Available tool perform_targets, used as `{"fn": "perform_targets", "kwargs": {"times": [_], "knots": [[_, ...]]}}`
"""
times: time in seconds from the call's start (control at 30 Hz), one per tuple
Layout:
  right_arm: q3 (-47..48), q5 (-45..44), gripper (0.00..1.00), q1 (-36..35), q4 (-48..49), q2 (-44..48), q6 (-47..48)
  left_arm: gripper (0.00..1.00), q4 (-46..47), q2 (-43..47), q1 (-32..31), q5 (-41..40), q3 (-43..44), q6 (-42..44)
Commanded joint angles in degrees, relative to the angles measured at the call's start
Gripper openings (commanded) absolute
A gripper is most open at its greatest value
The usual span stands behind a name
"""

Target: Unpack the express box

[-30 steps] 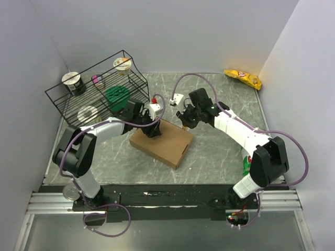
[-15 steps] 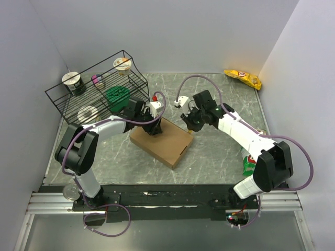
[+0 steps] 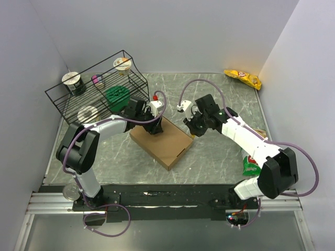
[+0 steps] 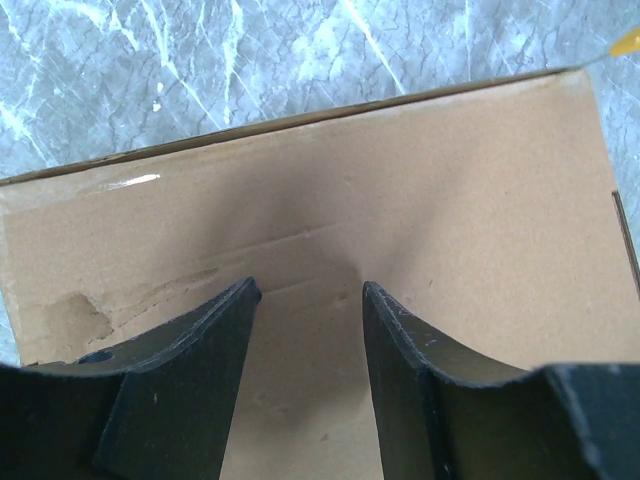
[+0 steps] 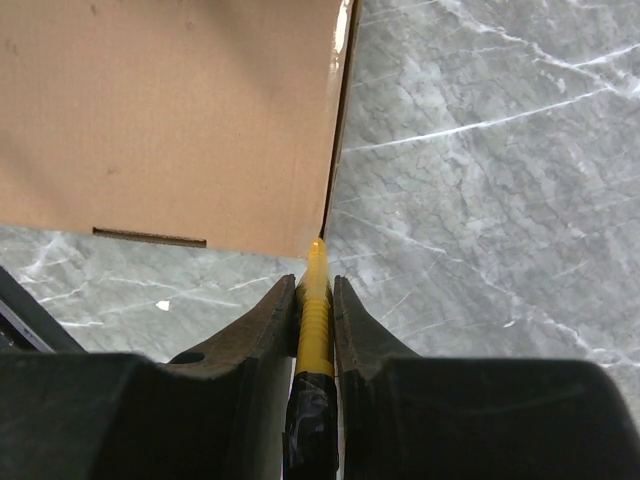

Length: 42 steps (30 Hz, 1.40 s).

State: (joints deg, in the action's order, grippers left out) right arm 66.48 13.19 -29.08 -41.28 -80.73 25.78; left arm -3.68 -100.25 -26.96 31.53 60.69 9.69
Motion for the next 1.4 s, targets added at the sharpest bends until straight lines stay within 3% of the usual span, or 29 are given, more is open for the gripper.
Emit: {"fn": "perform_targets", "kwargs": {"times": [0.0, 0.53, 0.7, 0.87, 1.03, 1.23, 1.37], "knots": [[-2.5, 0.0, 0.00, 0.1, -11.3, 3.3, -1.7, 0.56, -11.2, -6.1, 0.9, -12.2, -3.5, 0.3], [-0.4, -3.5, 0.00, 3.2, -17.2, 15.6, -1.0, 0.58, -11.0, -5.3, 0.9, -12.3, -3.5, 0.7], [-4.1, -1.9, 0.00, 8.2, -7.3, 15.1, -3.8, 0.68, -14.9, -1.4, 0.9, -5.4, 0.8, 1.7], [1.1, -0.7, 0.00, 11.4, -0.5, 5.9, -6.8, 0.73, -23.0, 6.4, 0.9, 0.4, 11.0, 5.2], [4.4, 1.7, 0.00, 11.6, 6.5, 0.9, -9.1, 0.75, -32.5, 12.8, 0.9, -3.4, 12.4, 15.2], [7.8, 3.8, 0.00, 11.6, 10.4, -3.9, -12.8, 0.76, -38.9, 21.0, 1.1, -12.4, 3.0, 29.3], [8.6, 4.6, 0.00, 11.6, 12.5, -5.9, -16.1, 0.81, -34.2, 25.7, 3.0, -21.9, -5.7, 27.7]]}}
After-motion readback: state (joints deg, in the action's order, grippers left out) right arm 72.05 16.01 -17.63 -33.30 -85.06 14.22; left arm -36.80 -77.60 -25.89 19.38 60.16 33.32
